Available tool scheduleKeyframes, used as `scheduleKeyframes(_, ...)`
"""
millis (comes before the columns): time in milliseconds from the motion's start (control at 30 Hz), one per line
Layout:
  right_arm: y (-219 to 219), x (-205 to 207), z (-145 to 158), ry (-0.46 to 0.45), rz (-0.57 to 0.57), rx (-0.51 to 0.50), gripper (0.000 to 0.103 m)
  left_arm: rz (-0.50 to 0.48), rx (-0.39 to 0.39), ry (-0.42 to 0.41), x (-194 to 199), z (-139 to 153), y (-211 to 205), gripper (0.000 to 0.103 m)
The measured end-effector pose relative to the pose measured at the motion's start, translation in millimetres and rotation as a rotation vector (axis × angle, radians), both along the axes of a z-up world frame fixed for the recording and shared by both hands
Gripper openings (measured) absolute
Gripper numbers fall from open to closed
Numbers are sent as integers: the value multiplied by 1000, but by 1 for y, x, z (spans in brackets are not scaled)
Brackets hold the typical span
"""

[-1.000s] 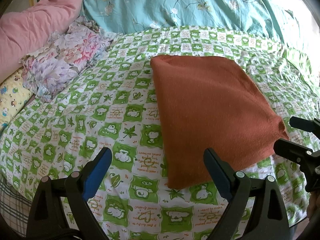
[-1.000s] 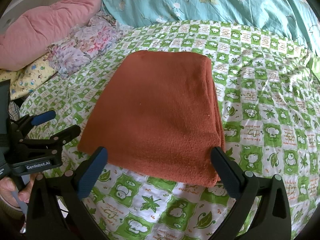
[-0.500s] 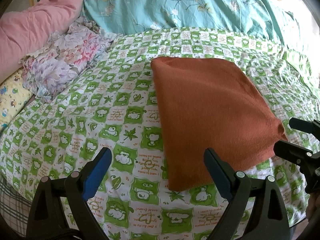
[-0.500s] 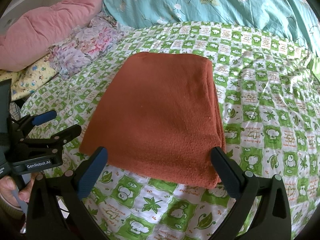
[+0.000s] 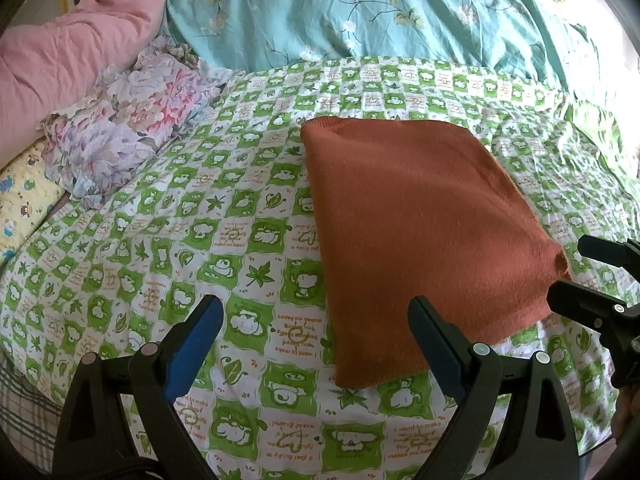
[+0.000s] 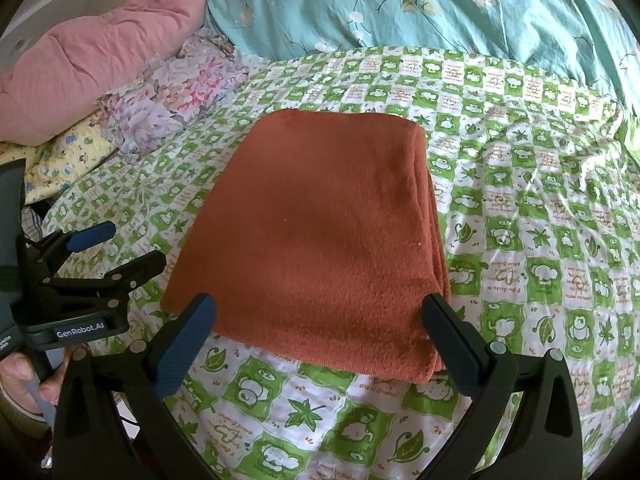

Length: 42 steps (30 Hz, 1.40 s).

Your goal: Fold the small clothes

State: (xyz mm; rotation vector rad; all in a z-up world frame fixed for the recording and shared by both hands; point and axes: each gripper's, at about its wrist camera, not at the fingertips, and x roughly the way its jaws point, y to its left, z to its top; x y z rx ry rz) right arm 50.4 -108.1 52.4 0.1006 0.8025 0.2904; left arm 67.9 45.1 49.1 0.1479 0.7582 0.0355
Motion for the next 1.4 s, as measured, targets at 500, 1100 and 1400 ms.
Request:
scheduleKeyframes(500,-3,4,0,-2,1,13,102,-1,-1,2,1,0,0,94)
scheduleKeyframes(1100,-3,9,3,-8,-8,19,102,2,-10,7,11,2,-2,94)
scheduleKeyframes(1400,-8,29,6,-16,-14,14,102,22,-26,4,26,6,-1,94)
